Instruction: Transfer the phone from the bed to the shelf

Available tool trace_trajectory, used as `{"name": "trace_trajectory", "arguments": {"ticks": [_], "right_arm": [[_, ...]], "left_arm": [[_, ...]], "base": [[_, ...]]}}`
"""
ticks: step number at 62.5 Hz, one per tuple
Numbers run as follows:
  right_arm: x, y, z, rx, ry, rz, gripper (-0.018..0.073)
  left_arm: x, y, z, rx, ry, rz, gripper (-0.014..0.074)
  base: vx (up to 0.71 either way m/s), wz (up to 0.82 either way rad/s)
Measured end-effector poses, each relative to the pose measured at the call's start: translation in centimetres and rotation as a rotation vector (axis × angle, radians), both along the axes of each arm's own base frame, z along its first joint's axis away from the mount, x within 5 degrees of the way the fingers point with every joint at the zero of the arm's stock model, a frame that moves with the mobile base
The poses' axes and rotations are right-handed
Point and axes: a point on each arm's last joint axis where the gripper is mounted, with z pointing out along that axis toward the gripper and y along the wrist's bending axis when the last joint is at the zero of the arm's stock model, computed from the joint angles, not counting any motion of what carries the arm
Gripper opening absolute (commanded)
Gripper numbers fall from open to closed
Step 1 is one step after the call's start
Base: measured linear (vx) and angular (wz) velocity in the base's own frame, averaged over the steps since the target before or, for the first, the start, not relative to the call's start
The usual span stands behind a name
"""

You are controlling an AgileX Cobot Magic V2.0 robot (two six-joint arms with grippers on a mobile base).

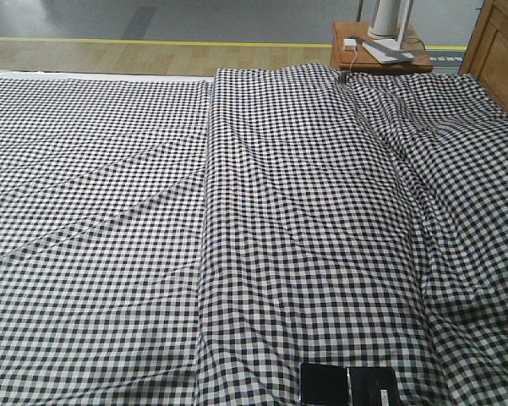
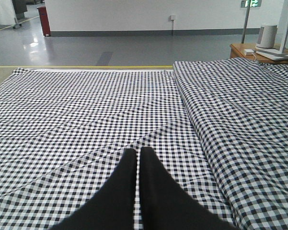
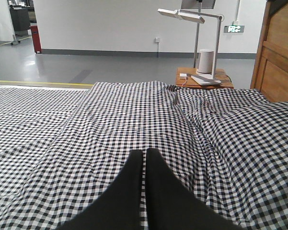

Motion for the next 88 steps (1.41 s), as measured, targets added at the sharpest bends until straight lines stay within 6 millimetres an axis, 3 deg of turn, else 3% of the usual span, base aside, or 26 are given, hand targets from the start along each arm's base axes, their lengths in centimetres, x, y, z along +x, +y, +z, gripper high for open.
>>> {"name": "trace_trajectory", "arguments": {"ticks": [88], "right_arm": [[0.00, 0.00, 0.00, 0.000, 0.000, 0.000, -0.0008]], "left_arm": [[0.00, 0.00, 0.00, 0.000, 0.000, 0.000, 0.0001]], "base": [[0.00, 0.00]]}}
